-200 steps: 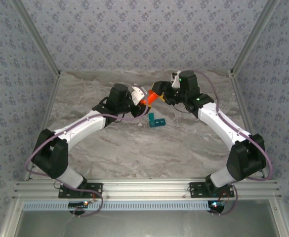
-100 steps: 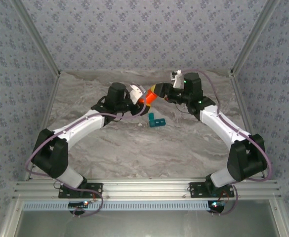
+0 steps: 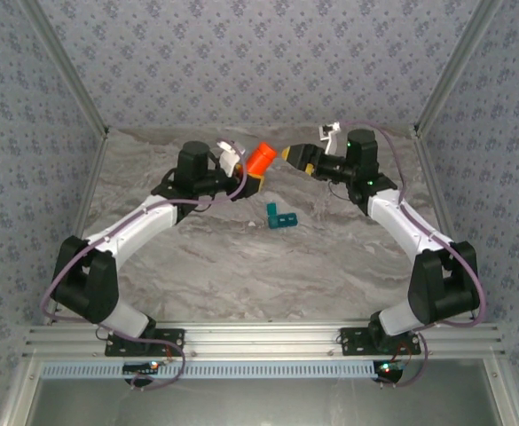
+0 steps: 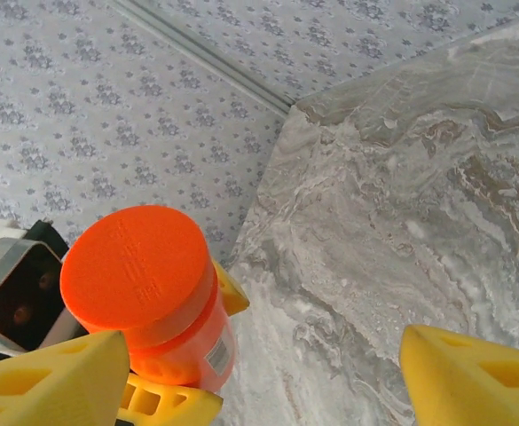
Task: Sort the pills into containers
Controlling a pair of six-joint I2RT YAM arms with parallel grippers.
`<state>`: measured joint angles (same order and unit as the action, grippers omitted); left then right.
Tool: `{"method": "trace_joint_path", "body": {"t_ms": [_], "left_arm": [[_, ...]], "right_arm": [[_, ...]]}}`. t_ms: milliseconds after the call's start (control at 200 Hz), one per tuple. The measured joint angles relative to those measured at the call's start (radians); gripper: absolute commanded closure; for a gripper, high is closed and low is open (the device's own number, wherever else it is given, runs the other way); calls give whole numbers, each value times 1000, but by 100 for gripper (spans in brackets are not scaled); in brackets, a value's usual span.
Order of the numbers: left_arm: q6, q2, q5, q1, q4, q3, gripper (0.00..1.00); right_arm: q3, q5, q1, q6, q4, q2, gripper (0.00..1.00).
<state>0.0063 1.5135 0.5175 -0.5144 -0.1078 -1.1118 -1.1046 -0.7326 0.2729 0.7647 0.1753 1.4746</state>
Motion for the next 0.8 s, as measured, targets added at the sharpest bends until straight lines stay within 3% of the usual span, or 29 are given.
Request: {"method": "trace_joint_path", "body": {"t_ms": [220, 435, 800], "left_arm": [[86, 0, -89, -44, 48, 0, 100], [135, 19, -122, -81, 84, -14, 100], [151, 34, -140, -84, 90, -25, 100]], "right_arm": [[-2, 103, 18, 167, -34, -11, 17], [-109, 197, 93, 208, -159, 21, 17], [-146, 248, 150, 211, -229, 30, 33]]}}
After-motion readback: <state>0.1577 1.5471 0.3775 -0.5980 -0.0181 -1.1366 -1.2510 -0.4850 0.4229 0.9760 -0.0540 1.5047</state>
